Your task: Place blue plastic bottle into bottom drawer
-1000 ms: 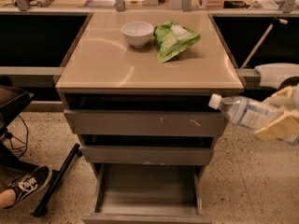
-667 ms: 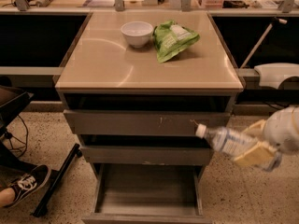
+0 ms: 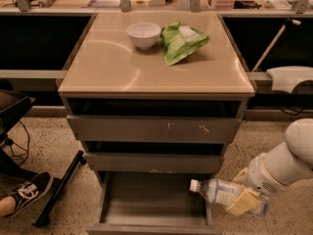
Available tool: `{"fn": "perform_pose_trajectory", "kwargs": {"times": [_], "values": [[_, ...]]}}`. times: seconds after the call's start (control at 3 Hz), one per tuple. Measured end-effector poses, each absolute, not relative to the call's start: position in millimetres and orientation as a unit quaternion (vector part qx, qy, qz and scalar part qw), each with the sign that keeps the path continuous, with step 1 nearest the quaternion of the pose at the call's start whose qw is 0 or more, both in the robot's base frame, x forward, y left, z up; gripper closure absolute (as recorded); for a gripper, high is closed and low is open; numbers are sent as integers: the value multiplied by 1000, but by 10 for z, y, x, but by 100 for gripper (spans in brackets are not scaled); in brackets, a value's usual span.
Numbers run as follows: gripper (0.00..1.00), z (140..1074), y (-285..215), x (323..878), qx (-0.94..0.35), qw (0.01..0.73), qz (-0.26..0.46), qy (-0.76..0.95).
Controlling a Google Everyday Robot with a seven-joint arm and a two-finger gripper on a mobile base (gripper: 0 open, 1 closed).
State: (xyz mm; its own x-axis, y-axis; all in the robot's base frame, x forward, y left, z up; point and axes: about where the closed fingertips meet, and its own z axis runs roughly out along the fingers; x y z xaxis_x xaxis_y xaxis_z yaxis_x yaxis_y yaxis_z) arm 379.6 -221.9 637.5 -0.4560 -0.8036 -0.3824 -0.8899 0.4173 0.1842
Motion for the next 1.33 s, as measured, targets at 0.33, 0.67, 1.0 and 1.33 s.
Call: {"fn": "perform_pose_trajectory", "kwargs": {"times": [0.33,0.67,1.0,1.33], "values": [[100,6227,-2164,3804,-493,118,188,841],[100,5709,-1891,3879,-470,143,232,840],[100,5051,-1509,4283,-438,188,271,836],[100,4556,-1200,4756,-394,238,310,832]]}}
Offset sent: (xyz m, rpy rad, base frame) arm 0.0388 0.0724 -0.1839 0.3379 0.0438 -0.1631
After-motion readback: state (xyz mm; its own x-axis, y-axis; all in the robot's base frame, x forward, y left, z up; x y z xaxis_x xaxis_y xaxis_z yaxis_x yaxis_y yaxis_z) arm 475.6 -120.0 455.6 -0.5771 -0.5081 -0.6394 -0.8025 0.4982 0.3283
